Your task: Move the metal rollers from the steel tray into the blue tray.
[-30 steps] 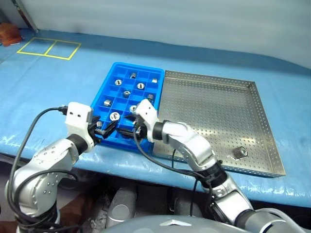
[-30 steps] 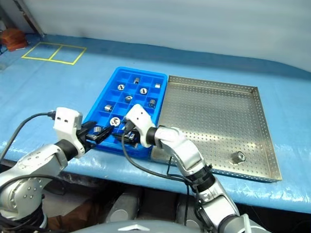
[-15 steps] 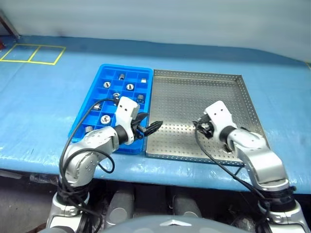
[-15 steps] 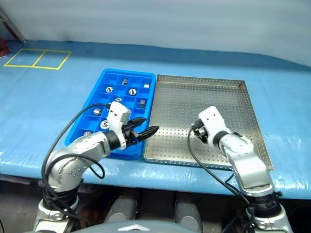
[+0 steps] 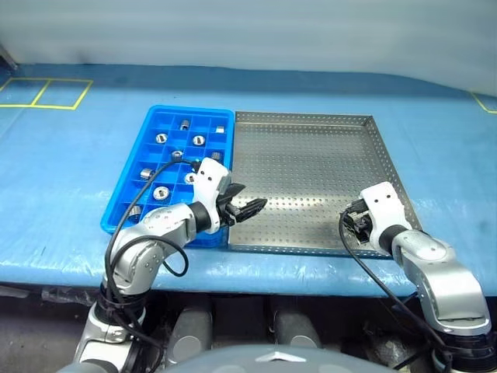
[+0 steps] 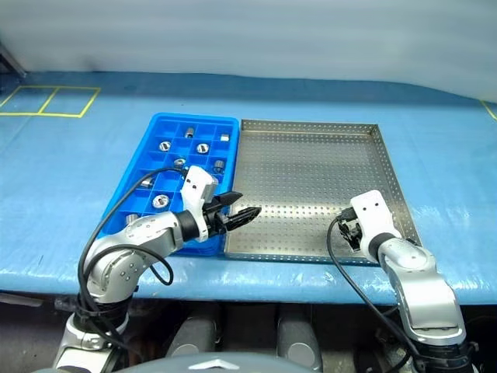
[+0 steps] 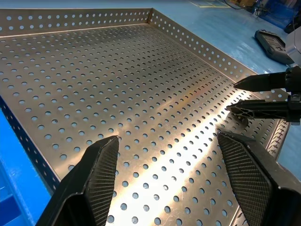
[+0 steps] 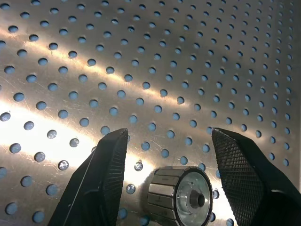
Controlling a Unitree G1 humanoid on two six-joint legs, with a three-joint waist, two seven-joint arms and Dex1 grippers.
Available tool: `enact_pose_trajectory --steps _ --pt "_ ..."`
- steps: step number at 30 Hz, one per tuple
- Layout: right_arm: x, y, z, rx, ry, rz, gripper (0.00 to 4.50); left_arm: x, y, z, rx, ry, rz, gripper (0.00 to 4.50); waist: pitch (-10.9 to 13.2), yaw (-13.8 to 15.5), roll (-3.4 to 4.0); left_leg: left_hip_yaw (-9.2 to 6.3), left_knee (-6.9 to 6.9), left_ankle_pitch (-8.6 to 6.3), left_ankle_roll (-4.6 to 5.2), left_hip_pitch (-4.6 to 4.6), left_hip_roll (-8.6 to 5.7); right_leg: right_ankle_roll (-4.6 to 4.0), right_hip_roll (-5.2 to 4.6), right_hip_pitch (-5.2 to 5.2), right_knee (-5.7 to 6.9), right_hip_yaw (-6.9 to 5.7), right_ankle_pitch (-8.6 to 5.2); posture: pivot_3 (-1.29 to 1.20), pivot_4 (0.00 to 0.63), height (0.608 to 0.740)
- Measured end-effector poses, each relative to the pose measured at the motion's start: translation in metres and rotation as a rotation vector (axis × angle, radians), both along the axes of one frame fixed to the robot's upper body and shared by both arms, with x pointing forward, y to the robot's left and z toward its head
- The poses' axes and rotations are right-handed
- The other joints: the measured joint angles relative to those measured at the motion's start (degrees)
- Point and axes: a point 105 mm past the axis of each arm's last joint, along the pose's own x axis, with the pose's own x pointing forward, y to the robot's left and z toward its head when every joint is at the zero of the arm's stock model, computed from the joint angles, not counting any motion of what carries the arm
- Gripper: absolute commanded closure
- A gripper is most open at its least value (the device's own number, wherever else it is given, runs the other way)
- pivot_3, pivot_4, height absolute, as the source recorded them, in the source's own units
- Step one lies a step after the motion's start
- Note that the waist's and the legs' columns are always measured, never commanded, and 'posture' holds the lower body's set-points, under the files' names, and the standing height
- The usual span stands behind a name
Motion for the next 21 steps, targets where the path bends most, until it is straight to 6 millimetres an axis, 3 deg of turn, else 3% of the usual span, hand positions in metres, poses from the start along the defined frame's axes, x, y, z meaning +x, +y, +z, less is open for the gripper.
enact_pose_trajectory --steps 7,13,14,18,21 --pt "-0.008 -0.017 -0.012 -0.032 0.056 -0.058 1.53 0.001 0.004 -0.003 0.013 0.007 0.020 0.86 0.0 0.0 0.00 0.00 -0.01 -0.02 0.03 0.00 -0.01 0.00 0.00 0.01 -0.01 0.00 0.00 0.07 0.150 0.740" --pt "-0.009 -0.019 -0.010 -0.029 0.057 -0.069 2.87 0.001 0.006 -0.004 0.026 0.006 0.029 0.86 0.0 0.0 0.00 0.00 0.02 -0.02 0.03 0.02 -0.01 0.00 0.00 0.03 -0.01 0.00 0.00 0.07 0.150 0.740" --pt "-0.008 -0.019 -0.010 -0.025 0.056 -0.068 2.91 0.002 0.007 -0.004 0.028 0.006 0.032 0.86 0.0 0.0 0.00 0.00 0.01 -0.02 0.03 0.01 -0.01 0.00 0.00 0.03 -0.01 0.00 0.00 0.07 0.150 0.740" --pt "-0.002 -0.007 -0.007 0.016 0.031 -0.045 2.91 0.004 0.012 -0.005 0.045 -0.001 0.055 0.86 0.0 -0.1 0.00 0.00 0.00 -0.02 0.03 0.02 0.00 0.00 0.00 0.00 0.00 0.00 0.00 0.08 0.150 0.740" --pt "0.009 0.019 0.004 0.077 -0.021 0.035 2.91 0.009 0.025 -0.003 0.056 -0.011 0.110 0.86 0.0 -0.3 0.01 -0.01 -0.01 -0.02 0.03 0.03 0.02 0.01 0.02 -0.01 0.03 0.00 0.00 0.09 0.150 0.740"
